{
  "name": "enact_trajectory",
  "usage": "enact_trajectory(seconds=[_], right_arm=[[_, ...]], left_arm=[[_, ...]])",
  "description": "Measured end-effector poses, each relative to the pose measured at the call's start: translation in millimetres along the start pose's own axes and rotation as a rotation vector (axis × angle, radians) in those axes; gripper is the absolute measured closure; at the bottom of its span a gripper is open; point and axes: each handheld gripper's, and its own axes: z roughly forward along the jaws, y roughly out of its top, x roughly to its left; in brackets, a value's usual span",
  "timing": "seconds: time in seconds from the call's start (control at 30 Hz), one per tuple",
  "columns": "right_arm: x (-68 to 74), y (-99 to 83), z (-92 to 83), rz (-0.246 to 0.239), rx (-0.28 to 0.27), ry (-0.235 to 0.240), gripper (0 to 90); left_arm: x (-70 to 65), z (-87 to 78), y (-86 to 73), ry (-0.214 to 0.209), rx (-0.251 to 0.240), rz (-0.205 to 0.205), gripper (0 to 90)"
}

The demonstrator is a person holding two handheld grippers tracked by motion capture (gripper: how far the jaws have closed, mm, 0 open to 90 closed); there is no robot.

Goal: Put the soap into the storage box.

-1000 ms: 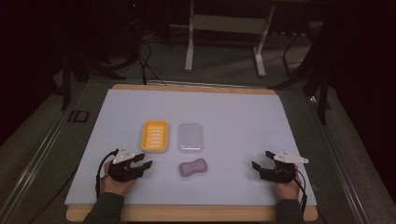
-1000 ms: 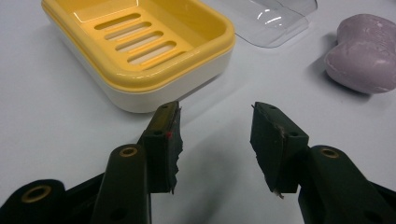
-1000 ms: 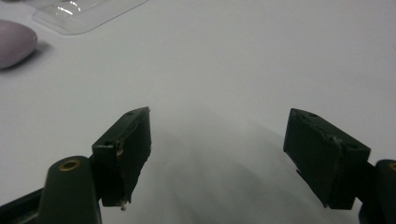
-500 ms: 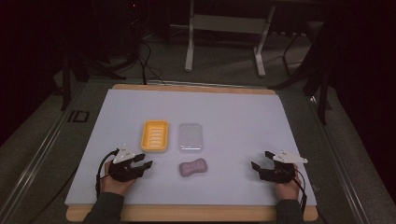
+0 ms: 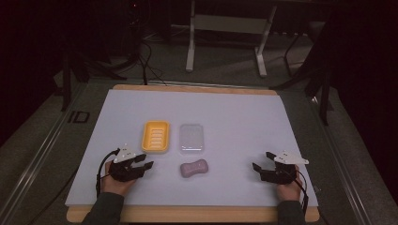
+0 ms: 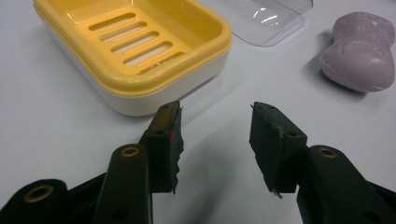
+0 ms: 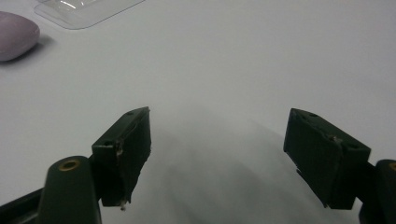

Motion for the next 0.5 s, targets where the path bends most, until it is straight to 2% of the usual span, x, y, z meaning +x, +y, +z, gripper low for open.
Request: enact_trajectory(seconds=[0.33, 0.5], right_arm=[[0.0, 0.0, -0.1, 0.000, 0.001, -0.003, 22.7], [-0.2, 0.1, -0.1, 0.003, 0.002, -0.003, 22.7]], left_arm=[[-0.4, -12.7, 18.1, -0.007, -0.001, 0.050, 53.9], [1.0, -15.9, 22.7, -0.008, 0.001, 0.051, 53.5]])
